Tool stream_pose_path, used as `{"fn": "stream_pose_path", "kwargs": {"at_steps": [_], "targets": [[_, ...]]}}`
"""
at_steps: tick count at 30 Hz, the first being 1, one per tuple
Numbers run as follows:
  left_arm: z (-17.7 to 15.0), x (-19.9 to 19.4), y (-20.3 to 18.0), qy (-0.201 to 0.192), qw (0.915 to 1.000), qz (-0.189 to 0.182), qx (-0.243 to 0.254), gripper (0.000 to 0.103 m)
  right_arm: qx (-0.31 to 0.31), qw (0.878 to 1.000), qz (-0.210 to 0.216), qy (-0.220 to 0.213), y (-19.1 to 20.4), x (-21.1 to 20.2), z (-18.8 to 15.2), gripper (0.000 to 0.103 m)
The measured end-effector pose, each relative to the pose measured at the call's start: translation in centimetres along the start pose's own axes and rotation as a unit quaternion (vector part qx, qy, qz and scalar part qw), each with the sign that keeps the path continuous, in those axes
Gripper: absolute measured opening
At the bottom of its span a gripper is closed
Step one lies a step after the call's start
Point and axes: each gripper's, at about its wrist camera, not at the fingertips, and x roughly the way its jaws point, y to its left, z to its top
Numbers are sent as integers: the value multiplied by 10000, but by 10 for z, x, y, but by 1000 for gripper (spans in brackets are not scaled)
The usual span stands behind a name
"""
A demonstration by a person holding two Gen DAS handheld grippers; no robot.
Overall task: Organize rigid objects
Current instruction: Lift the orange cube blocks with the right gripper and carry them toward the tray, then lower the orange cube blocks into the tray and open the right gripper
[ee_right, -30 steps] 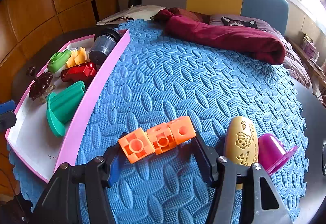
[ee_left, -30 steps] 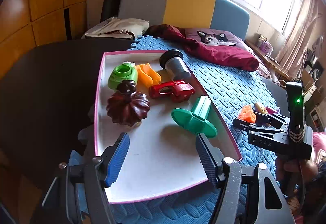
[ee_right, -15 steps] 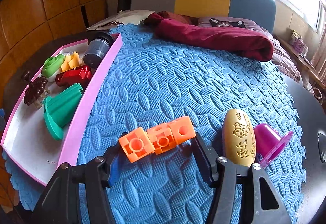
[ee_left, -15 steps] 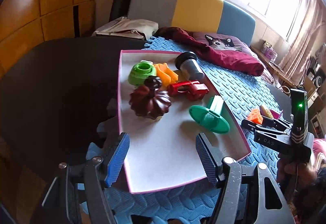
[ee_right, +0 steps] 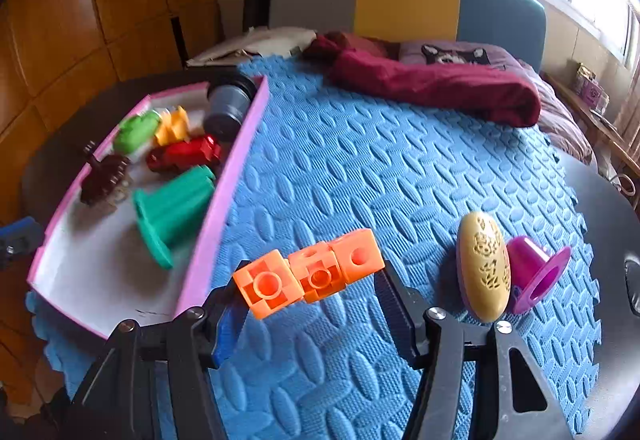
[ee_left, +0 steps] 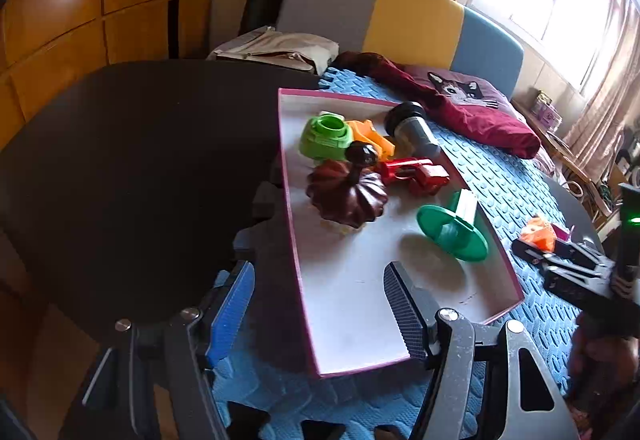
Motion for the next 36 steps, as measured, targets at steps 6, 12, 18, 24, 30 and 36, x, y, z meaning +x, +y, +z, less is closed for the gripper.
{"fn": "stream_pose_path", "kwargs": {"at_steps": [6,12,18,24,30,36], "targets": [[3,-1,13,-30,9999,89,-140,68,-306,9983,365,-336,28,-24,17,62],[6,-6,31,-91,9992,253,-289,68,-752,9928,844,-409,68,-34,20,62],[6,-6,46,-64,9982,397,-445,68,-1014,9853,1372,-132,103,-22,19,62],[6,-7,55,-74,9975,472,-516,68,-1166,9792,1647,211,137,2,16,62],[5,-4,60,-37,9970,524,-565,68,-951,9797,1709,444,151,27,19,62],[4,-2,62,-23,9971,529,-554,68,-671,9844,1542,508,159,54,20,62]]}}
